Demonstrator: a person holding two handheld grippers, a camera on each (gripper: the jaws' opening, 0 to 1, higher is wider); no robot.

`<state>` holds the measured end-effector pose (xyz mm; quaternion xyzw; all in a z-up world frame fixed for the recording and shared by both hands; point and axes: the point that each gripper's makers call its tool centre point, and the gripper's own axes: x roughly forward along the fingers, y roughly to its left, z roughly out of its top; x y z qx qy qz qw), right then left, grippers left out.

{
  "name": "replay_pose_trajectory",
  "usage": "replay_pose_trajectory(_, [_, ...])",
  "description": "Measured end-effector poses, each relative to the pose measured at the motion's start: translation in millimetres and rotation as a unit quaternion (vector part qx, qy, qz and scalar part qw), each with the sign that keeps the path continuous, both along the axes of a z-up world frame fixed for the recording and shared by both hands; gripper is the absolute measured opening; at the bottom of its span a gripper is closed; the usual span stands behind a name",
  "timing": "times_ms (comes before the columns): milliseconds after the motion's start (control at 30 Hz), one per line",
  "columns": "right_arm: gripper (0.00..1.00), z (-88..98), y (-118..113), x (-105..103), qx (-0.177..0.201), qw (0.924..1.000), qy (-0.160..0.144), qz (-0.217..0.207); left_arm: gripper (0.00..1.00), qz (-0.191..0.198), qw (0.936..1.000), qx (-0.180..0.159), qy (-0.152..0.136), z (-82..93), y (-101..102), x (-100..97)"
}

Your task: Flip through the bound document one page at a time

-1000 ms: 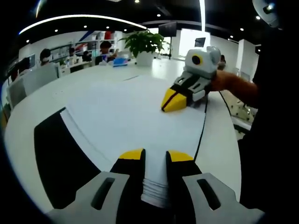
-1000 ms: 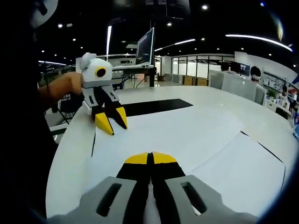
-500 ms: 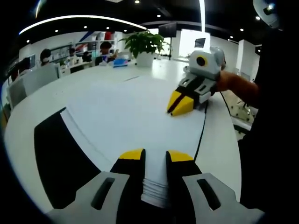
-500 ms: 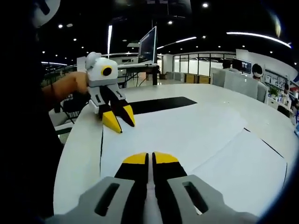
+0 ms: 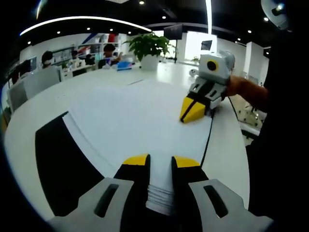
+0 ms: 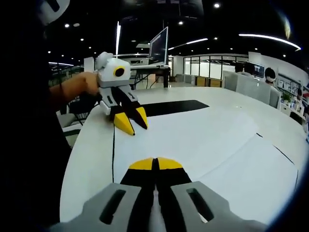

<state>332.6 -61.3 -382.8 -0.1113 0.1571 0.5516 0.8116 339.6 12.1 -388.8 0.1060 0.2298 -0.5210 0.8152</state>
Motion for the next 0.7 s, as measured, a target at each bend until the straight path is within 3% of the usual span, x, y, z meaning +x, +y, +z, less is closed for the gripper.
replay_pose_trajectory(700, [0.02, -0.7, 0.4, -8.6, -0.003, 1.0, -0.003, 0.008, 0.21, -0.001, 1.0, -0.003, -0.002, 0.0, -0.5, -0.1])
